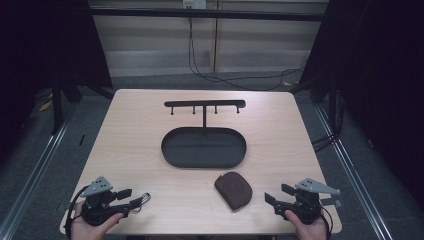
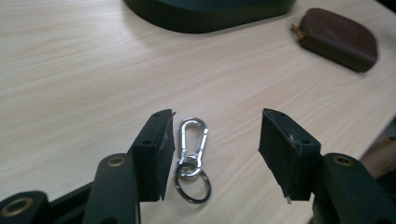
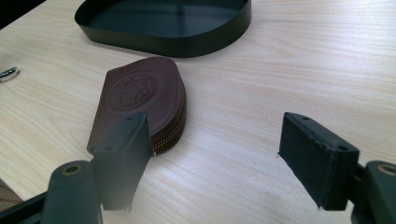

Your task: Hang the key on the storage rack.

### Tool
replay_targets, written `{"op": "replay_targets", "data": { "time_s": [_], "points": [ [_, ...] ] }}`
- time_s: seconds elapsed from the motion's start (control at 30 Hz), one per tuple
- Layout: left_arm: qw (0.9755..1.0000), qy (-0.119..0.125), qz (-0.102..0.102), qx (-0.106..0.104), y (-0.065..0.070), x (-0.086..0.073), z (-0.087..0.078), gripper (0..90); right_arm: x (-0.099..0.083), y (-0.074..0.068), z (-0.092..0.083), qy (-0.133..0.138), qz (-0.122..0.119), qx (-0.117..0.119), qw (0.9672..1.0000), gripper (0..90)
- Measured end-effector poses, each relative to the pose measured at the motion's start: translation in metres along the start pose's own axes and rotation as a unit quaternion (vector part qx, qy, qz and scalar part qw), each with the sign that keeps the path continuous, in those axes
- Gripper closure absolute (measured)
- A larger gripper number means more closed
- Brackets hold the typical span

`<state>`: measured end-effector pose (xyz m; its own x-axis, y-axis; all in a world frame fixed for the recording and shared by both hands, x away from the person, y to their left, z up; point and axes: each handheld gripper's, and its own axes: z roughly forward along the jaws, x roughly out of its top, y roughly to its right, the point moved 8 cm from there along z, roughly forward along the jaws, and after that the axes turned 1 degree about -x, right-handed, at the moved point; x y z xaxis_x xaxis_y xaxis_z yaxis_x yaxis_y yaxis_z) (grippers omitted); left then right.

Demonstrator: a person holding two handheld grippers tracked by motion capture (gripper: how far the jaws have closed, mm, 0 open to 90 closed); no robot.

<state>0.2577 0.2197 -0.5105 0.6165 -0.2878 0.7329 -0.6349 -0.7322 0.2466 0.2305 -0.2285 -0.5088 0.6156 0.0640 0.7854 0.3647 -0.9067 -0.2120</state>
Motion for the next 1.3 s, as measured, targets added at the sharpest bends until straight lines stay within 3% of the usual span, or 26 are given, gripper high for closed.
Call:
{"op": "replay_targets", "data": {
  "time_s": [0.17,0.27,0.37,0.47,0.57,0.6,0.63,0.73,0.83,0.87,0.9,0.93,1.13,1.2,1.3],
  "points": [
    [0.9999,-0.011,-0.007,0.003,-0.004,-0.003,0.000,45.9,0.000,0.000,0.000,0.000,0.000,0.001,1.0000,24.9],
    [0.9998,-0.017,0.000,0.005,-0.003,-0.004,0.002,46.2,0.000,0.001,0.001,0.000,-0.001,0.001,1.0000,24.9],
    [0.9991,-0.028,0.011,0.030,-0.005,-0.006,0.004,46.0,0.000,0.000,0.001,-0.001,-0.001,0.002,1.0000,24.9],
    [0.9996,-0.026,-0.002,0.011,-0.004,-0.005,0.003,48.3,0.000,0.000,0.000,-0.002,-0.001,0.001,1.0000,24.9],
    [0.9993,-0.035,-0.015,0.004,-0.004,-0.004,0.003,49.0,0.000,0.000,0.000,0.000,-0.002,0.001,1.0000,24.9],
    [0.9989,-0.046,0.008,-0.002,-0.001,-0.001,0.003,52.1,0.000,-0.001,0.001,-0.002,-0.003,0.001,1.0000,24.9],
    [0.9989,-0.046,0.008,-0.002,-0.001,-0.001,0.003,52.7,0.000,-0.001,0.001,-0.002,-0.003,0.001,1.0000,24.9],
    [0.9977,-0.045,0.050,0.000,0.012,0.014,0.000,55.2,0.000,-0.002,0.001,-0.003,-0.006,0.000,1.0000,24.9],
    [0.9966,-0.060,0.057,-0.008,0.016,0.020,0.000,55.4,0.000,-0.002,0.001,-0.003,-0.001,0.000,1.0000,24.9],
    [0.9949,-0.082,0.058,-0.010,0.015,0.024,0.001,55.2,0.000,0.000,0.002,-0.004,0.001,-0.001,1.0000,24.9],
    [0.9949,-0.082,0.058,-0.010,0.015,0.024,0.001,54.3,0.000,0.000,0.002,-0.005,0.001,-0.001,1.0000,24.9],
    [0.9931,-0.104,0.053,-0.006,0.012,0.028,0.001,52.5,0.000,-0.001,0.002,-0.005,0.000,0.000,1.0000,24.9],
    [0.9908,-0.127,0.047,-0.005,0.007,0.038,0.001,55.0,-0.001,-0.001,0.002,-0.006,-0.001,-0.001,1.0000,24.9],
    [0.9882,-0.146,0.045,-0.003,0.004,0.038,0.004,56.4,-0.001,-0.001,0.002,-0.007,-0.003,0.000,1.0000,24.9],
    [0.9819,-0.181,0.052,-0.013,0.003,0.036,0.011,57.6,-0.001,-0.001,0.002,-0.007,-0.004,0.000,1.0000,25.0]
  ]
}}
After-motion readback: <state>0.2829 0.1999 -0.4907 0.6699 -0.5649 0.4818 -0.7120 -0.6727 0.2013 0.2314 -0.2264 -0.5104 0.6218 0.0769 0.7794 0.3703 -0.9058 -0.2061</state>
